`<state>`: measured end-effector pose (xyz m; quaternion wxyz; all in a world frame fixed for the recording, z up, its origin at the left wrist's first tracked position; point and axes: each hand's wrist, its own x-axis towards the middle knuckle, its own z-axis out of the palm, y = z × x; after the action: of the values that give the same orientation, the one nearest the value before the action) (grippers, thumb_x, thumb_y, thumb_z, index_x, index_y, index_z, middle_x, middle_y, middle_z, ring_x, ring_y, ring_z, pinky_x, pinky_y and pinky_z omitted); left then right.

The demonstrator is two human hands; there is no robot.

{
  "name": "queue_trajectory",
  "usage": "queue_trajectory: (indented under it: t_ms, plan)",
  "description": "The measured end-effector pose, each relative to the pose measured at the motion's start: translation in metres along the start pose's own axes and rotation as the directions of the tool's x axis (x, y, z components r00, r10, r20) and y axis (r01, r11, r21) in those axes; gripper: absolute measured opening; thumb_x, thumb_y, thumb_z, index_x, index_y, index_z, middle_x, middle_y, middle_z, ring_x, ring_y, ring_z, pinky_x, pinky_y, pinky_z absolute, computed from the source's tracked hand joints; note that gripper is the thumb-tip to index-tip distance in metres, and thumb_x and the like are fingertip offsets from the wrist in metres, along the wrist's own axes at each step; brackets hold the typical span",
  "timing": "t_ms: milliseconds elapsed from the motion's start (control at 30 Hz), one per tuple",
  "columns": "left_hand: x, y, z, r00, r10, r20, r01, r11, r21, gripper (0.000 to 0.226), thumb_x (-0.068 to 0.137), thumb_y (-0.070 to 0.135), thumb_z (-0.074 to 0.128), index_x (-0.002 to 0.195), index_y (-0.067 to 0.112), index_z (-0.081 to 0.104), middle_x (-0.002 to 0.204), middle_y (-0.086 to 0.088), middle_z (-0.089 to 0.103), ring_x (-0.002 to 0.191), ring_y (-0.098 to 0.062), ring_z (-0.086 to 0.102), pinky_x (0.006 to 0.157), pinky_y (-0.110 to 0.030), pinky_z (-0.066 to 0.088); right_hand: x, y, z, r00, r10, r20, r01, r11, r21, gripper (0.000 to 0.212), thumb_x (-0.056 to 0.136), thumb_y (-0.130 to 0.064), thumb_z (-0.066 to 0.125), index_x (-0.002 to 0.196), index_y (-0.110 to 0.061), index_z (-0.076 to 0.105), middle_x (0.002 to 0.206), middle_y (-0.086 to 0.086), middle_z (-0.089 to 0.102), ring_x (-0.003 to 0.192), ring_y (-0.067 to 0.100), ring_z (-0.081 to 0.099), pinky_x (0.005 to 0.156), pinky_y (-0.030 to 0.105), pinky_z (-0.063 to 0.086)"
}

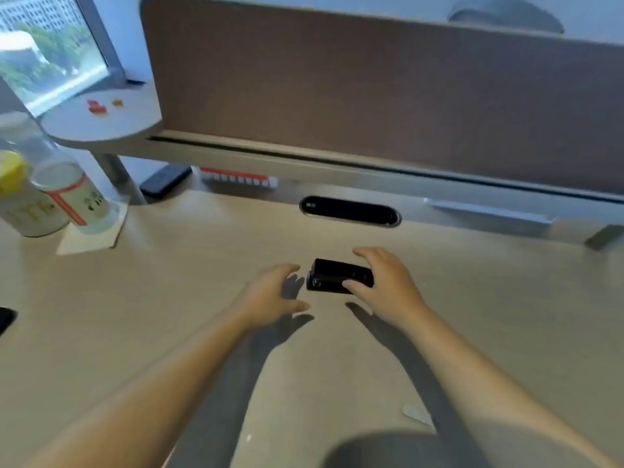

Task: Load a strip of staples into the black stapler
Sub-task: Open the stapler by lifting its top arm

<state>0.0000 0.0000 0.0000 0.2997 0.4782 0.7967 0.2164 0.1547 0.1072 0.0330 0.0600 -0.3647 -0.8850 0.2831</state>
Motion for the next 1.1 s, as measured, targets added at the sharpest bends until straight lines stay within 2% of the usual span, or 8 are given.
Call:
queue_trajectory:
  t_ms: [300,433,567,700,800,867,933,1100]
  plan:
    - [0.048,-0.021,0.023,0.983,0.146,-0.115,-0.148,0.989,-0.013,0.062,0.059,0.034,0.075,0.115,0.018,0.053,0.115,-0.008,0.065,0.110,-0.027,0.054,0.095,-0.048,0.044,0.032,0.012,0.036,1.000,-0.017,-0.011,0.017,1.000,0.001,0.048,0.076,-0.028,0.064,0.120,-0.016,0.047,0.124,0.008,0.057,0.114,0.027,0.048,0.097,0.039,0.035]
    - [0.054,-0.019,0.027,0.982,0.134,-0.133,-0.137,0.991,-0.009,0.038,0.065,0.028,0.073,0.098,0.014,0.062,0.098,-0.012,0.066,0.097,-0.030,0.053,0.087,-0.048,0.043,0.033,0.017,0.043,0.998,-0.032,-0.057,0.035,0.998,0.051,0.040,0.078,-0.027,0.062,0.115,-0.019,0.052,0.119,0.006,0.060,0.112,0.024,0.049,0.091,0.035,0.030]
    - [0.054,-0.021,0.027,0.982,0.123,-0.140,-0.133,0.989,-0.061,0.033,0.064,0.024,0.074,0.094,0.012,0.065,0.096,-0.012,0.065,0.097,-0.029,0.051,0.087,-0.044,0.041,0.034,0.020,0.046,0.996,-0.054,-0.074,0.058,0.997,0.054,0.037,0.078,-0.027,0.060,0.114,-0.025,0.053,0.116,0.003,0.059,0.111,0.022,0.046,0.081,0.027,0.020]
    - [0.054,-0.022,0.029,0.977,0.123,-0.176,-0.137,0.988,-0.069,0.033,0.062,0.022,0.075,0.093,0.011,0.067,0.097,-0.011,0.065,0.097,-0.027,0.051,0.085,-0.036,0.036,0.036,0.018,0.041,0.996,-0.025,-0.081,0.041,0.977,0.210,0.031,0.075,-0.022,0.063,0.105,-0.022,0.056,0.108,0.003,0.061,0.108,0.025,0.049,0.096,0.041,0.034]
    - [0.053,-0.021,0.029,0.978,0.121,-0.169,-0.133,0.989,-0.060,0.035,0.064,0.022,0.073,0.097,0.015,0.067,0.099,-0.011,0.063,0.099,-0.025,0.049,0.086,-0.035,0.035,0.032,0.016,0.034,0.999,-0.008,-0.050,0.028,0.911,0.412,0.025,0.072,-0.017,0.065,0.093,-0.025,0.055,0.096,-0.001,0.058,0.100,0.025,0.055,0.093,0.043,0.045]
    - [0.052,-0.020,0.028,0.978,0.131,-0.165,-0.139,0.989,-0.040,0.035,0.065,0.022,0.072,0.099,0.016,0.066,0.100,-0.011,0.062,0.099,-0.026,0.048,0.086,-0.034,0.034,0.029,0.013,0.028,0.999,0.030,-0.013,-0.015,0.775,0.631,0.023,0.072,-0.008,0.066,0.085,-0.023,0.053,0.087,-0.002,0.056,0.082,0.012,0.060,0.067,0.021,0.054]
    - [0.051,-0.019,0.028,0.977,0.138,-0.165,-0.142,0.990,-0.013,0.036,0.066,0.023,0.072,0.101,0.017,0.066,0.101,-0.012,0.062,0.100,-0.026,0.048,0.085,-0.032,0.031,0.027,0.013,0.024,0.998,0.056,-0.003,-0.035,0.670,0.742,0.024,0.072,-0.004,0.066,0.080,-0.022,0.053,0.081,-0.001,0.055,0.064,0.001,0.061,0.048,0.013,0.050]
    - [0.050,-0.019,0.028,0.975,0.154,-0.160,-0.147,0.988,0.050,0.039,0.068,0.024,0.070,0.104,0.013,0.063,0.106,-0.013,0.061,0.105,-0.029,0.048,0.090,-0.034,0.032,0.025,0.021,0.014,0.992,0.093,-0.082,0.016,0.561,0.827,0.024,0.076,-0.002,0.059,0.078,-0.025,0.055,0.079,-0.003,0.056,0.059,-0.007,0.057,0.053,0.012,0.050]
